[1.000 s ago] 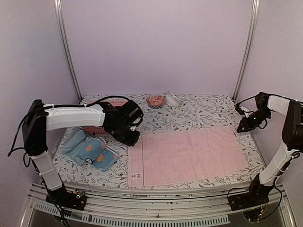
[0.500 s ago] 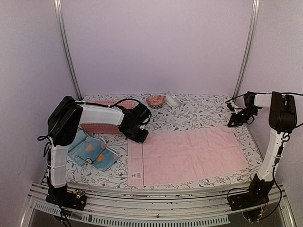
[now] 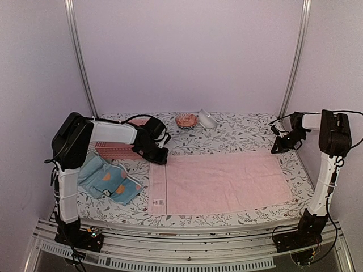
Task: Roll the towels
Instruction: Move the towel to the center of the board, then pick up the towel from the center of the board.
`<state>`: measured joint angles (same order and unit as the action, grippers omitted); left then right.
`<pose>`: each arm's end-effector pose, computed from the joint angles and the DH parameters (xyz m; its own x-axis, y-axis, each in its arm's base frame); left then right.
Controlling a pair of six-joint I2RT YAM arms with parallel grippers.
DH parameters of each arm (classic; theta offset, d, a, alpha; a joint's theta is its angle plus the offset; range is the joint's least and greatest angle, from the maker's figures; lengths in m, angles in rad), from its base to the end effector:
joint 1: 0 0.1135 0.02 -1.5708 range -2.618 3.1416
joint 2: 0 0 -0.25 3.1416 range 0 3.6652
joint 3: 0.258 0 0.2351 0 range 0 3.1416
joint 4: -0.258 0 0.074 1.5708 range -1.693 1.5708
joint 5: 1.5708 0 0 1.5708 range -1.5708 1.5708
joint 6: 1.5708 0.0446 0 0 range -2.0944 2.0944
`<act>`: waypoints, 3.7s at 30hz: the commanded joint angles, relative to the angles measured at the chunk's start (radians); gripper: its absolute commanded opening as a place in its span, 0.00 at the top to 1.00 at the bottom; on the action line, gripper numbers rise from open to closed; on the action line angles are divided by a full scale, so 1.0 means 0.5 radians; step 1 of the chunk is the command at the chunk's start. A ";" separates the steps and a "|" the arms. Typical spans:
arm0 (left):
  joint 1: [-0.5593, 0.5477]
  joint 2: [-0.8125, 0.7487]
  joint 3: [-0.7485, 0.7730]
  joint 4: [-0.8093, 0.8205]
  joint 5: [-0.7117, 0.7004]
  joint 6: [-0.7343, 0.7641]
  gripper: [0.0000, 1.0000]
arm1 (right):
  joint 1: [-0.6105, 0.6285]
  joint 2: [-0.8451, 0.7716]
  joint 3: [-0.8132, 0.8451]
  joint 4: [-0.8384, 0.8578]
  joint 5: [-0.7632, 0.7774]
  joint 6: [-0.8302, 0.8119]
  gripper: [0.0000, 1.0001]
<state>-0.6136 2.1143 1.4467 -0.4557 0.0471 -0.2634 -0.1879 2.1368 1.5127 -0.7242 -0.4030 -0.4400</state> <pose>0.3391 -0.2414 0.1270 -0.8657 0.2916 -0.4067 0.3795 0.9123 -0.1537 0.3952 -0.0573 0.1282 -0.9039 -0.2270 -0.3626 -0.3296 0.9099 0.2521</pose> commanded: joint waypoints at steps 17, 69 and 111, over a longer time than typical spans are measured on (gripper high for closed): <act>0.226 0.100 0.265 -0.189 -0.122 0.026 0.74 | 0.014 0.058 0.021 -0.007 0.045 0.017 0.85; 0.227 0.019 0.043 -0.176 -0.235 -0.003 0.73 | 0.152 0.233 0.269 -0.186 0.434 0.040 0.80; 0.276 -0.129 -0.132 0.039 0.019 -0.046 0.62 | 0.138 0.160 0.194 -0.019 0.540 0.039 0.97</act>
<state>-0.4896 2.0739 1.3956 -0.4801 -0.0338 -0.2710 -0.1135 2.1891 1.6230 -0.7460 -0.2123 -0.4152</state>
